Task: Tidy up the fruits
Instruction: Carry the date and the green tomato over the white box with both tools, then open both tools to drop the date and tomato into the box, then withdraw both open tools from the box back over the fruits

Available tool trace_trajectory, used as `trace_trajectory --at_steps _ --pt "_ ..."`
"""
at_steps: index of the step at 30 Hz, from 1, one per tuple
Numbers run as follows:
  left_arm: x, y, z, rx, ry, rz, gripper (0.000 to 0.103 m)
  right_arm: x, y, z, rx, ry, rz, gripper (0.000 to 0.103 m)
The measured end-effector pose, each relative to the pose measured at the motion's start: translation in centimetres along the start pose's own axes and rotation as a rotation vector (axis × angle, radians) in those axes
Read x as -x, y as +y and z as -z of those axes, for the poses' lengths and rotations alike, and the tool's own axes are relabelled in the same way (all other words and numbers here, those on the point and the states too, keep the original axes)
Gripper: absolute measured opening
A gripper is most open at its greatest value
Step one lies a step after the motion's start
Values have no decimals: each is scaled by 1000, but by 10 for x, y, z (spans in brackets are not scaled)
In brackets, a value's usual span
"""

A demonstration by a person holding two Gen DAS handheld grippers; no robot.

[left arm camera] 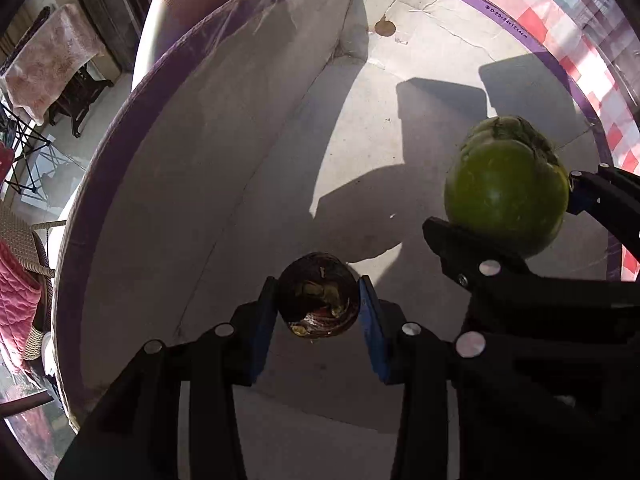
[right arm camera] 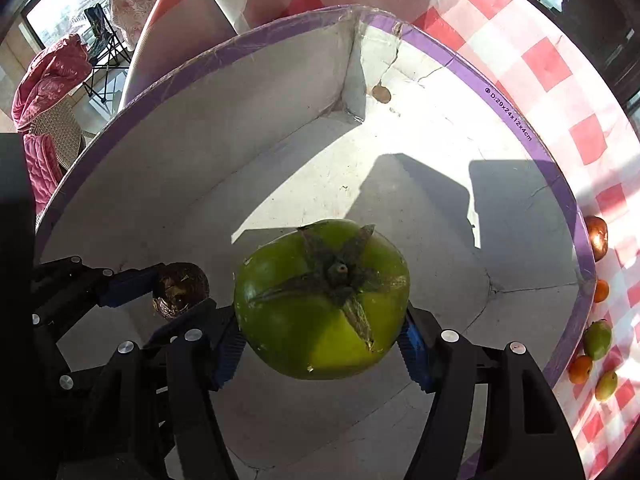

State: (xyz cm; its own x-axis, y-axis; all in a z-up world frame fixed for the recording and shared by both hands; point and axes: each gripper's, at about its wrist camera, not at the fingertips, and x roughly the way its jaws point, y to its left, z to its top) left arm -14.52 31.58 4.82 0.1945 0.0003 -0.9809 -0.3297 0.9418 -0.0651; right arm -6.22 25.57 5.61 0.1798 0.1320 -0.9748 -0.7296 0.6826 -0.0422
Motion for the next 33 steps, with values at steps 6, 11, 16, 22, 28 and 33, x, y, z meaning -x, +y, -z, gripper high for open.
trace_trajectory --at_steps 6,11,16,22,28,33 --pt "-7 -8 4 -46 79 -17 40 -36 -23 9 -79 181 27 64" --pt "-11 -15 7 -53 163 -33 41 -47 -37 16 -95 257 62 64" --pt "-5 -19 14 -44 184 -20 62 -47 -43 21 -77 280 61 62" --pt "9 -13 20 9 188 27 80 -35 -54 26 -104 247 42 78" --pt "36 -11 20 64 139 110 88 -9 -91 32 -218 145 -57 82" --pt "63 9 20 136 62 207 91 28 -121 44 -289 -47 -251 82"
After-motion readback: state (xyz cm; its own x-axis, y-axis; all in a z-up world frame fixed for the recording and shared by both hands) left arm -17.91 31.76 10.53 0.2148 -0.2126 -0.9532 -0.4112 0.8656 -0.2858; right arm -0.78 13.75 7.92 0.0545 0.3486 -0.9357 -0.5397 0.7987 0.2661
